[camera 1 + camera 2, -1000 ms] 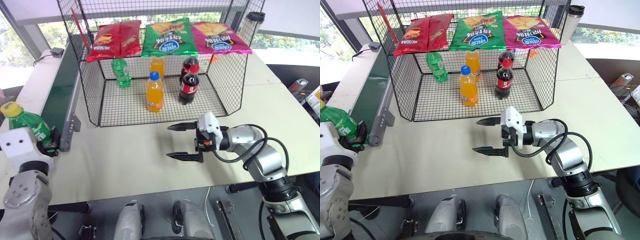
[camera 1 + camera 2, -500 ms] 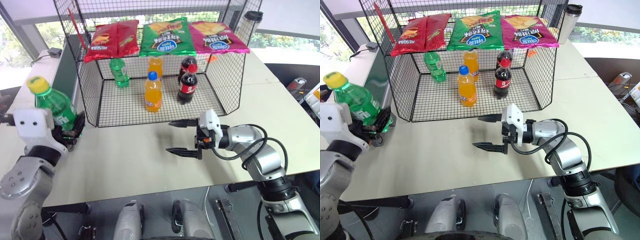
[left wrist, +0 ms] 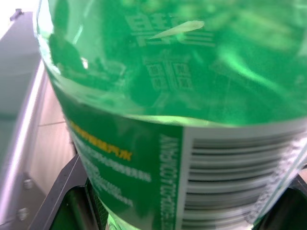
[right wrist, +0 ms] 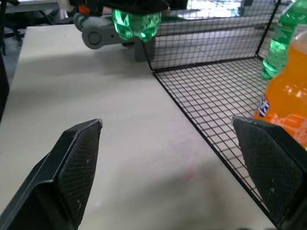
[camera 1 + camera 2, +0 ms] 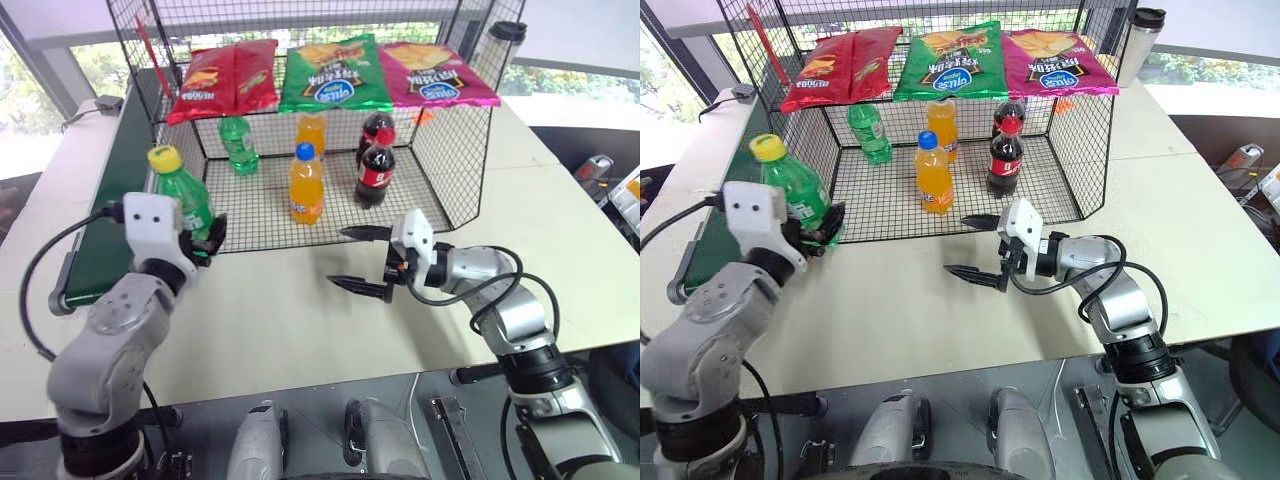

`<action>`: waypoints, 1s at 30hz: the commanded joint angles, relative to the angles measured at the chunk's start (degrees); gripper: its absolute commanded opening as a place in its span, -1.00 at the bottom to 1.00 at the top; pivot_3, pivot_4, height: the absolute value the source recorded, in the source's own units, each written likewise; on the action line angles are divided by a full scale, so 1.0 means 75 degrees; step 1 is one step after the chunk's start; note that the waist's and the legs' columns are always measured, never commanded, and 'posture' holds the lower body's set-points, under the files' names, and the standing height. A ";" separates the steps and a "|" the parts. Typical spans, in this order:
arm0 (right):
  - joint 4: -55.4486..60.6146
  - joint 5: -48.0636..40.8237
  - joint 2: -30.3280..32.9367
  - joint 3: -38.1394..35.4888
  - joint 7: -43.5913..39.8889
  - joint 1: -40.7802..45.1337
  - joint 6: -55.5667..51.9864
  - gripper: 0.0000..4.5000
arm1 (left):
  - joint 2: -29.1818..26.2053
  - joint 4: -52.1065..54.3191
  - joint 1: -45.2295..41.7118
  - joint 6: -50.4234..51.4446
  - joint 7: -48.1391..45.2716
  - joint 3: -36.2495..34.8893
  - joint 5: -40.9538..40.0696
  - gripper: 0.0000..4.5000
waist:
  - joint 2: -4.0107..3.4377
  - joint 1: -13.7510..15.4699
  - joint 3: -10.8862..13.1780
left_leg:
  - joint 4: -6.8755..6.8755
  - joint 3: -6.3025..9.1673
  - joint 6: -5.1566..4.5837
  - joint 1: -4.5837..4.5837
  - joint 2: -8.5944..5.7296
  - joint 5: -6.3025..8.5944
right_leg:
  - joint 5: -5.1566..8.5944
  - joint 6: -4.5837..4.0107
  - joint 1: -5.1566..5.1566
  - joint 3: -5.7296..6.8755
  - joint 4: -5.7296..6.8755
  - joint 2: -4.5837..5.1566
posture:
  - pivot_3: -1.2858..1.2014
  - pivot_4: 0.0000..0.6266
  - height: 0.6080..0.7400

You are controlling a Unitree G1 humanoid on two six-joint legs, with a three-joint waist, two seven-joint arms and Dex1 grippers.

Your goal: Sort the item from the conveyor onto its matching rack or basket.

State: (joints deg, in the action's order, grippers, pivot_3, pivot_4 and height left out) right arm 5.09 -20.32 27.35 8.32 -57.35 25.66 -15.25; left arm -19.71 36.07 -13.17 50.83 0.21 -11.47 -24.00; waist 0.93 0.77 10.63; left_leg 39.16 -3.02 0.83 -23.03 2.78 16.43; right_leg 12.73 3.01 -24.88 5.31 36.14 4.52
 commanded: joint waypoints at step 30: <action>-0.0512 0.1017 -0.0538 -0.0060 0.1483 0.0866 0.0114 1.00 | 0.1622 -0.6711 -0.3146 -0.4177 0.0405 0.1023 0.2434 0.81 | 0.0002 -0.0005 0.0001 | 0.0001 -0.0008 0.0005 -0.0030 -0.0002 -0.0004 | -0.0011 0.0020 -0.0022 0.0009 -0.0001 0.0008 | 0.03 -0.52 1.00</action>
State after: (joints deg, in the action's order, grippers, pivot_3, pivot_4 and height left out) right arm 0.55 -12.51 23.57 8.45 -46.08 31.08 -15.82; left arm -7.45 -15.49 -35.24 21.49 2.89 -2.61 -6.21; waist 0.95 0.73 10.64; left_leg 39.17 -3.08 0.87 -23.25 2.76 16.40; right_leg 12.65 3.16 -25.04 5.38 36.14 4.58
